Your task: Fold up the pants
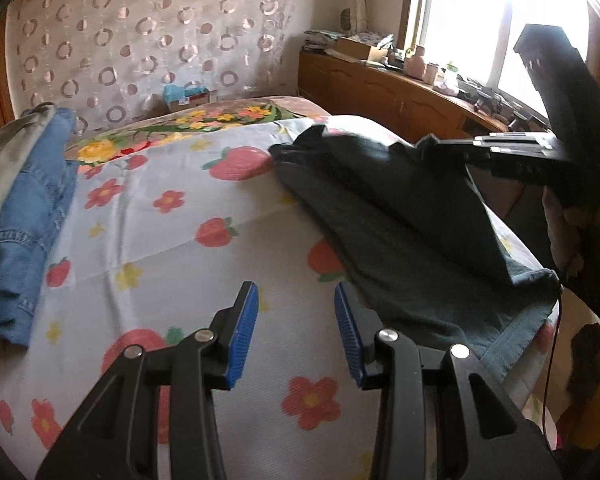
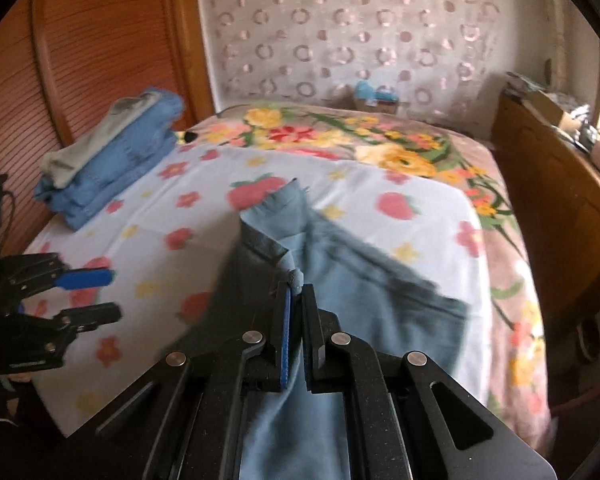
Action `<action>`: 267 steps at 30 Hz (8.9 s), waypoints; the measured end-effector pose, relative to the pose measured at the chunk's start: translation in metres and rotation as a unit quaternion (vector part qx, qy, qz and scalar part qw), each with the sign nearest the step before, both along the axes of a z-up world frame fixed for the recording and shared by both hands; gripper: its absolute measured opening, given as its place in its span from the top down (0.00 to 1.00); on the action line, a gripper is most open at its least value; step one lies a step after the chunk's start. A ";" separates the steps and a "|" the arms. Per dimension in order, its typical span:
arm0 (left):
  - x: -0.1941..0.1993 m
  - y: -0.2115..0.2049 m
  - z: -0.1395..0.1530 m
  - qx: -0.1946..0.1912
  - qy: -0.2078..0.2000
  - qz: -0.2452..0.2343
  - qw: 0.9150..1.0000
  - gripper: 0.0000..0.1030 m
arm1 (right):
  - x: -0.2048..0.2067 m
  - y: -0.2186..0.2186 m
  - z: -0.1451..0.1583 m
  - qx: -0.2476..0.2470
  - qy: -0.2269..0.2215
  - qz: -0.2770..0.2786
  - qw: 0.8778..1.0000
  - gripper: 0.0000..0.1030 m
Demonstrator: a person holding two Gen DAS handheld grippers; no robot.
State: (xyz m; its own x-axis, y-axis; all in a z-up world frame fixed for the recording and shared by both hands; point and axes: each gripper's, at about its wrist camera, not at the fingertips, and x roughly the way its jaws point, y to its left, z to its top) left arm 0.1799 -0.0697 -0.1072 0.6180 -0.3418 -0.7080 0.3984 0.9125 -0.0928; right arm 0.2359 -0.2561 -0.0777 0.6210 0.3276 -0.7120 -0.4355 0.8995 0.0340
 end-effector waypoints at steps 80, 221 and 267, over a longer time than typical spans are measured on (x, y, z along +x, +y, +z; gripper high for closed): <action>-0.074 -0.066 -0.016 0.006 0.051 -0.062 0.997 0.63 | -0.167 -0.094 -0.044 0.046 0.025 -0.105 0.993 0.89; -0.004 0.064 0.232 -0.066 -0.210 0.037 0.975 0.92 | -0.032 0.045 0.199 0.067 -0.195 0.028 0.978 0.93; -0.129 0.080 0.065 -0.033 -0.051 0.014 0.998 0.92 | -0.152 0.070 0.024 0.062 -0.017 0.035 0.997 0.93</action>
